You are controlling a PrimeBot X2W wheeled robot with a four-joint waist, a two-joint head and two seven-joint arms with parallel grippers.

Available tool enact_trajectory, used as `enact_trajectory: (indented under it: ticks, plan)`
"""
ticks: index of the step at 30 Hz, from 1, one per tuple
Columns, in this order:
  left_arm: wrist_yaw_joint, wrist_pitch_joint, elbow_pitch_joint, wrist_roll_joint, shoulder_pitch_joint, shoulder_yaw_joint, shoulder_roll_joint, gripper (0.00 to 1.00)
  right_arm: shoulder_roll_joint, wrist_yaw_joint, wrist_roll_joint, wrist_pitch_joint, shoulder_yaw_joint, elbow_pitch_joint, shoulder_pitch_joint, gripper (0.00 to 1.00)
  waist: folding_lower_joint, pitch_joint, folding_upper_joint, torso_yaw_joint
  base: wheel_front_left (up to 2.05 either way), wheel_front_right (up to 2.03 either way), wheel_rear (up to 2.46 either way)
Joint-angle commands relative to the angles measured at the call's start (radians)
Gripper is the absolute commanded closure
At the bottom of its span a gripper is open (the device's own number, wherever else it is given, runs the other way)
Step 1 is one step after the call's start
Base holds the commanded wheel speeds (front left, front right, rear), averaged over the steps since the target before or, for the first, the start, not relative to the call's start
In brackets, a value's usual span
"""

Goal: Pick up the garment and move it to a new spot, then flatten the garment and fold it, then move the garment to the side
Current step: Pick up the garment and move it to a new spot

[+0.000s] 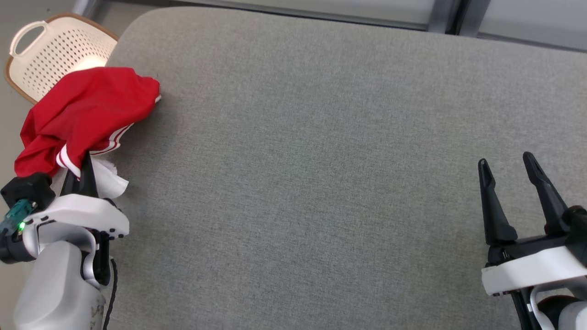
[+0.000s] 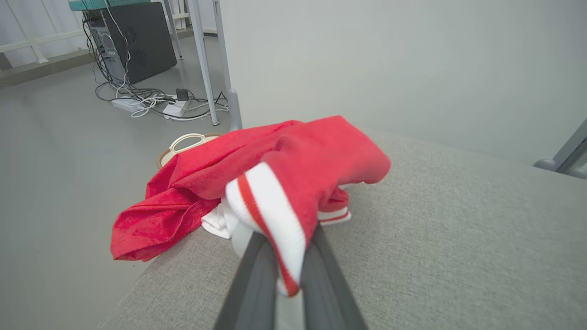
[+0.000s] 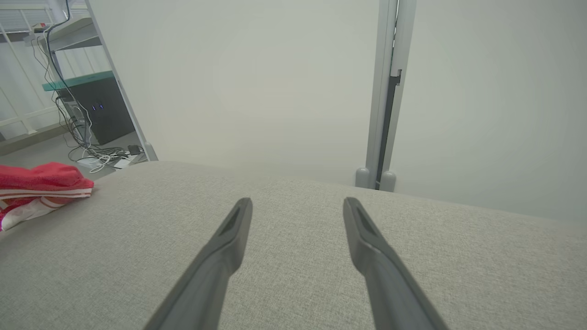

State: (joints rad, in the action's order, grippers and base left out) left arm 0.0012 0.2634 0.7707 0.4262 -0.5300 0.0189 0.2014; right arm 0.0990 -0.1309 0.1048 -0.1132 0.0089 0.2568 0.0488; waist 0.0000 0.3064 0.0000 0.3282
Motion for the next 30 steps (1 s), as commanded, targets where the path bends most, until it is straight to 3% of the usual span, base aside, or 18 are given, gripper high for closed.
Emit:
enact_trajectory:
  ticks: [1, 11, 22, 30]
  plan:
    - [0.009, 0.001, -0.049, -0.023, 0.038, -0.017, 0.01, 1.0, -0.005, 0.0, 0.006, 0.01, 0.0, -0.005, -0.019, 0.0, 0.0, -0.059, 0.0, 0.001, 0.0, 0.0, 0.0]
    - [0.035, -0.005, -0.381, -0.115, 0.299, -0.022, 0.004, 1.0, -0.035, 0.0, 0.025, 0.037, -0.003, -0.04, -0.107, 0.0, 0.0, -0.227, 0.0, -0.01, 0.0, 0.0, 0.0]
    - [0.077, -0.168, -0.706, -0.155, 0.483, 0.049, 0.004, 1.0, -0.045, 0.0, 0.046, 0.054, 0.008, -0.052, -0.147, 0.0, 0.0, -0.3, 0.0, -0.075, 0.0, 0.0, 0.0]
    - [0.001, -0.213, -0.758, -0.18, 0.408, 0.182, -0.023, 1.0, -0.047, 0.0, 0.042, 0.056, 0.008, -0.036, -0.123, 0.0, 0.0, -0.233, 0.0, -0.22, 0.0, 0.0, 0.0]
